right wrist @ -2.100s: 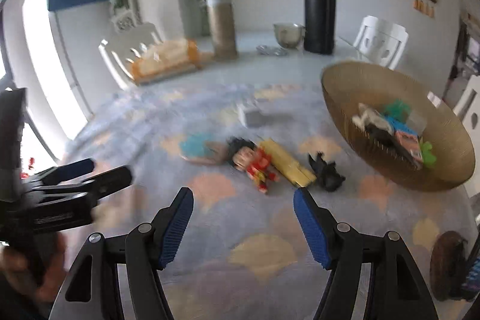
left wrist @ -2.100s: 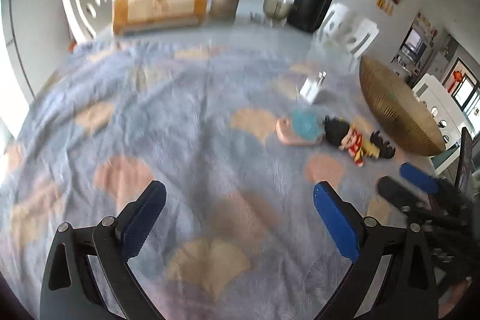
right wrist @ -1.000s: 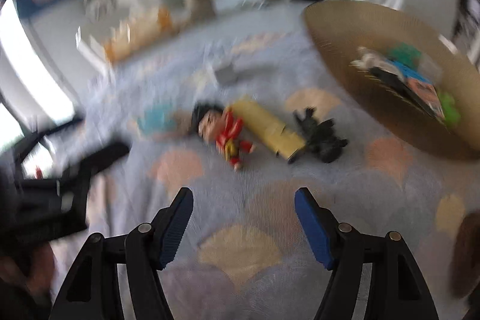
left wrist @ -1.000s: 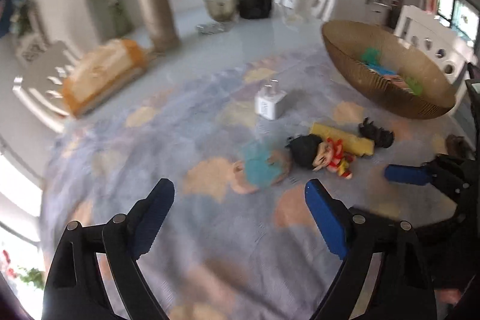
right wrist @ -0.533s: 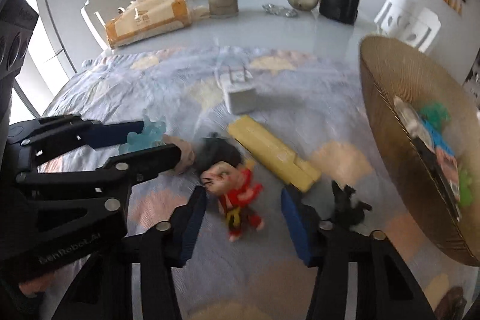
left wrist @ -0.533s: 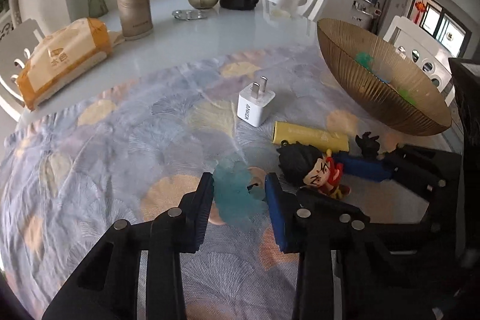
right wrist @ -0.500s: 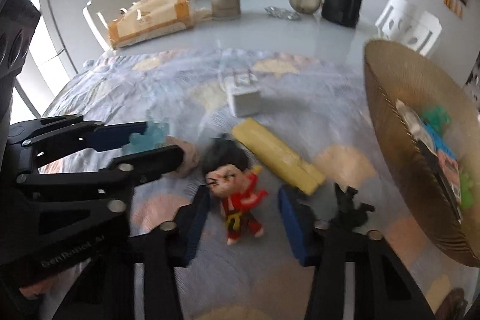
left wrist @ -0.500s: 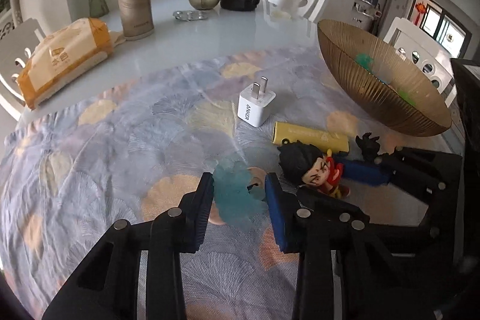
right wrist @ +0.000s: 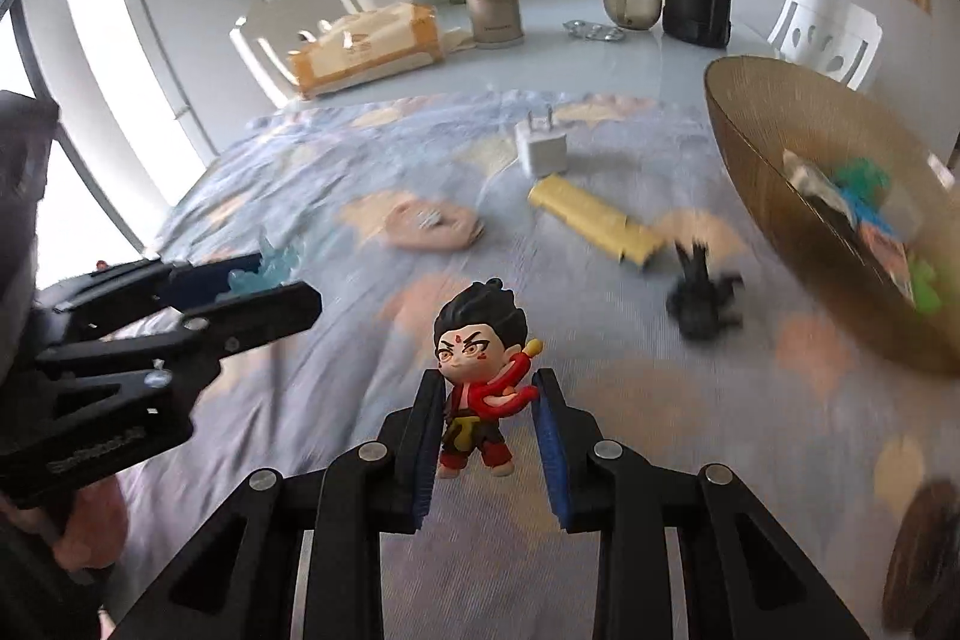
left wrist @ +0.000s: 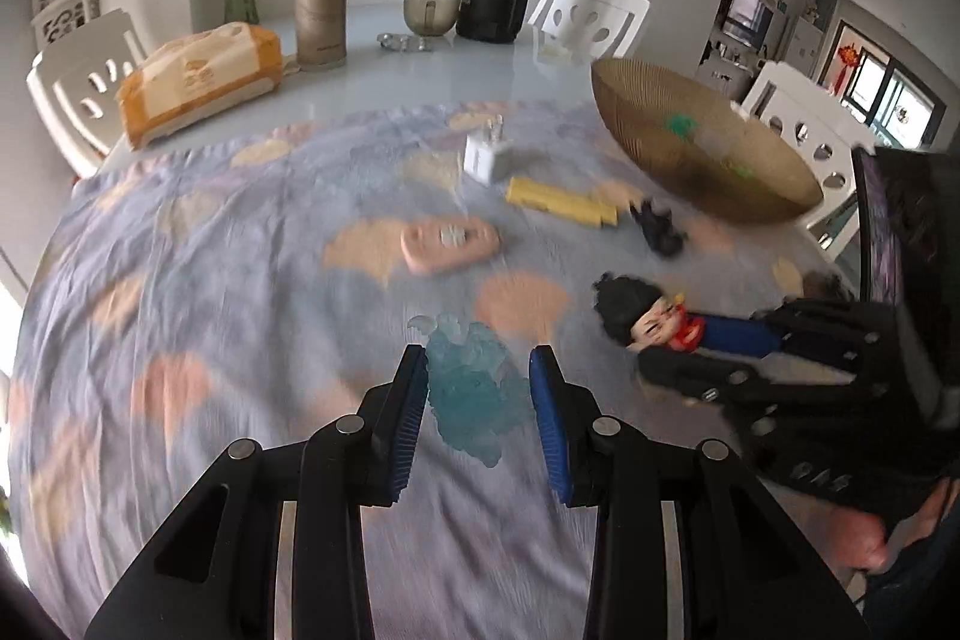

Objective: Organize rigid objects
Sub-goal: 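Grasp the blue-green toy with left tool while right tool grasps red figurine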

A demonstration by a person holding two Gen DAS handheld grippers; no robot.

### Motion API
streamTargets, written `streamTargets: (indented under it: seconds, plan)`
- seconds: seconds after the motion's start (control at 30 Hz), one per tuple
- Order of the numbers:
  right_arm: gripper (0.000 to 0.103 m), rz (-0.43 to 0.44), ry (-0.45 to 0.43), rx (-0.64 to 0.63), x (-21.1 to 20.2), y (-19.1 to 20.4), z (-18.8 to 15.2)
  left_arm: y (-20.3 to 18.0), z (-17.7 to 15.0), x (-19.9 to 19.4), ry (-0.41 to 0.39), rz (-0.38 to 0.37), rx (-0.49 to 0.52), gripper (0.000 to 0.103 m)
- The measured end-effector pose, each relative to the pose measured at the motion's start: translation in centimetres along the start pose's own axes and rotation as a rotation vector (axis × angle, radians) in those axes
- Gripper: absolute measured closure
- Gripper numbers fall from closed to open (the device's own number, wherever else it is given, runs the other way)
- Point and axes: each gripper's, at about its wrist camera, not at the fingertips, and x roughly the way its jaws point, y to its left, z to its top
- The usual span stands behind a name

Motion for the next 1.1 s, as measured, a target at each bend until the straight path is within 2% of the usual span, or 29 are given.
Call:
streamTargets:
  seconds: [0.1,0.2,0.27,0.3,0.33,0.37,0.4,0.43,0.47,0.5,0.53,0.6,0.67,0.83,0.93,1.03,1.07,1.1]
  plan:
    - [0.074,-0.029,0.010,-0.029,-0.5,0.7,-1.5,-0.4,-1.5,0.4,0.024,0.031,0.006,0.071]
    - [0.074,-0.018,0.019,-0.038,-0.4,1.1,-2.6,-1.0,-2.0,0.6,0.033,0.087,0.031,0.070]
    - [0.074,-0.006,0.014,-0.029,-0.2,0.9,-3.0,-1.1,-2.2,0.8,0.047,0.085,0.036,0.066]
    - [0.074,-0.003,0.029,-0.024,0.1,0.8,-3.2,-1.1,-2.3,1.1,0.064,0.091,0.038,0.060]
    - [0.072,0.003,0.019,-0.025,-0.1,0.7,-3.1,-1.1,-2.4,1.4,0.078,0.107,0.045,0.060]
    - [0.057,0.014,0.017,-0.022,-0.2,0.5,-3.1,-1.2,-2.4,1.4,0.081,0.114,0.054,0.060]
    - [0.035,0.026,0.017,-0.012,-0.3,0.3,-3.2,-1.3,-2.5,1.4,0.078,0.117,0.058,0.060]
    - [0.029,0.031,0.011,-0.005,-0.4,0.1,-3.1,-1.2,-2.5,1.3,0.075,0.118,0.060,0.057]
    - [0.028,0.042,-0.002,0.002,-0.6,-0.1,-3.1,-1.2,-2.5,1.3,0.076,0.121,0.057,0.056]
    - [0.028,0.051,-0.006,0.010,-0.6,-0.3,-3.0,-1.1,-2.6,1.4,0.078,0.123,0.051,0.050]
    - [0.028,0.052,-0.004,0.018,-0.6,-0.4,-3.0,-0.8,-2.6,1.3,0.081,0.120,0.040,0.040]
    - [0.028,0.045,0.011,0.040,-0.3,-0.8,-2.9,-0.4,-2.5,1.0,0.067,0.098,0.018,0.030]
    - [0.028,0.045,0.017,0.049,-0.2,-1.0,-2.8,0.1,-2.5,0.5,0.049,0.071,-0.012,0.029]
    - [0.027,-0.008,0.039,0.013,0.2,-0.2,-2.7,1.9,-3.0,0.3,0.077,0.016,-0.116,0.029]
    - [0.027,-0.057,0.060,-0.040,0.9,0.9,-2.3,2.0,-3.2,0.1,0.068,0.000,-0.126,0.029]
    - [0.028,-0.139,0.051,-0.077,1.6,1.9,-2.1,1.1,-3.0,0.3,0.065,0.016,-0.087,0.029]
    - [0.046,-0.184,0.018,-0.074,1.3,2.1,-2.2,0.5,-2.9,0.5,0.062,0.035,-0.060,0.029]
    - [0.061,-0.193,0.006,-0.075,1.1,2.1,-2.2,-0.2,-2.9,0.6,0.057,0.062,-0.029,0.031]
